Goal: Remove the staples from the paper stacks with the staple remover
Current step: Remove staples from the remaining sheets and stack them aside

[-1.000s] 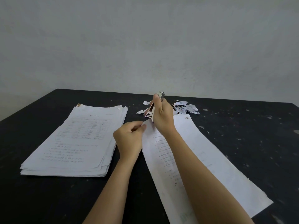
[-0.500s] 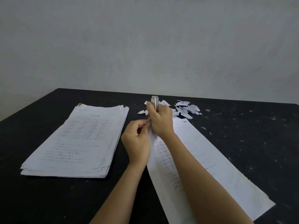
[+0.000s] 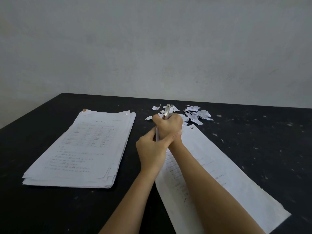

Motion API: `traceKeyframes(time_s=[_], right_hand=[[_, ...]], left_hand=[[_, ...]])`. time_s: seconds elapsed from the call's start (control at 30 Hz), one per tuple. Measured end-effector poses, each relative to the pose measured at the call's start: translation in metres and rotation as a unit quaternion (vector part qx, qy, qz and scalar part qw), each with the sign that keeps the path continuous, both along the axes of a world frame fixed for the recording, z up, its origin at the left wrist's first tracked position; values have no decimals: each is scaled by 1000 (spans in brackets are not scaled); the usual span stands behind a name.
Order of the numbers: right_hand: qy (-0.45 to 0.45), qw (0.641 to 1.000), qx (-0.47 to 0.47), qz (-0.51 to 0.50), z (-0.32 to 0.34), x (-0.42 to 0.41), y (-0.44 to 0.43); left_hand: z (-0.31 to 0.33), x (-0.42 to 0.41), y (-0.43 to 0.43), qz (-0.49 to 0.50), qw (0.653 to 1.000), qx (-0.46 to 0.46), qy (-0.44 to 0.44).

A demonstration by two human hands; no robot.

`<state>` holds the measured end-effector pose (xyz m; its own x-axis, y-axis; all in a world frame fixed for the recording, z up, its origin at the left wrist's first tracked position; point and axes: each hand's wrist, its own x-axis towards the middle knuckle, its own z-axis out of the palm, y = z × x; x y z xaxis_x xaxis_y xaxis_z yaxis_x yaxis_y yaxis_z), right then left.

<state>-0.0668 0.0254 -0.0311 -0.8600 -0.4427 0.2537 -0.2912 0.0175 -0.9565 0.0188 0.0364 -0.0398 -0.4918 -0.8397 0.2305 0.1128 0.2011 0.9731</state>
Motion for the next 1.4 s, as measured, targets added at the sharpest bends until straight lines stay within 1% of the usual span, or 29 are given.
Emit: traceKeyframes(time_s=[0.13, 0.23, 0.77, 0.93, 1.07, 1.13, 1.2, 1.27, 1.33, 1.4], right_hand=[[-42, 999, -17, -9, -2, 0, -3], [-63, 998, -21, -3, -2, -1, -3], [-68, 997, -30, -19, 3, 1, -1], [-68, 996, -63, -10, 1, 0, 1], [-65, 996, -58, -10, 3, -2, 4], [-99, 993, -61, 4, 6, -1, 4], [-173, 982, -76, 19, 11, 0, 5], [-239, 964, -115, 23, 16, -2, 7], [-271, 948, -164, 23, 19, -3, 8], [-285, 937, -200, 36, 23, -6, 10]], left_hand=[[1, -4, -2, -8, 997, 65, 33], [1, -5, -3, -9, 994, 93, 55], [1, -4, 0, -17, 995, 81, 62], [2, -1, -5, -18, 996, 64, 54], [3, 1, -6, -14, 998, 33, 61], [0, 2, -6, 9, 999, 12, 49], [-4, 2, -10, 43, 999, -13, 19], [-6, 2, -15, 64, 998, -10, -1], [-6, 3, -19, 75, 997, 30, -16], [-6, 4, -22, 94, 991, 97, -22]])
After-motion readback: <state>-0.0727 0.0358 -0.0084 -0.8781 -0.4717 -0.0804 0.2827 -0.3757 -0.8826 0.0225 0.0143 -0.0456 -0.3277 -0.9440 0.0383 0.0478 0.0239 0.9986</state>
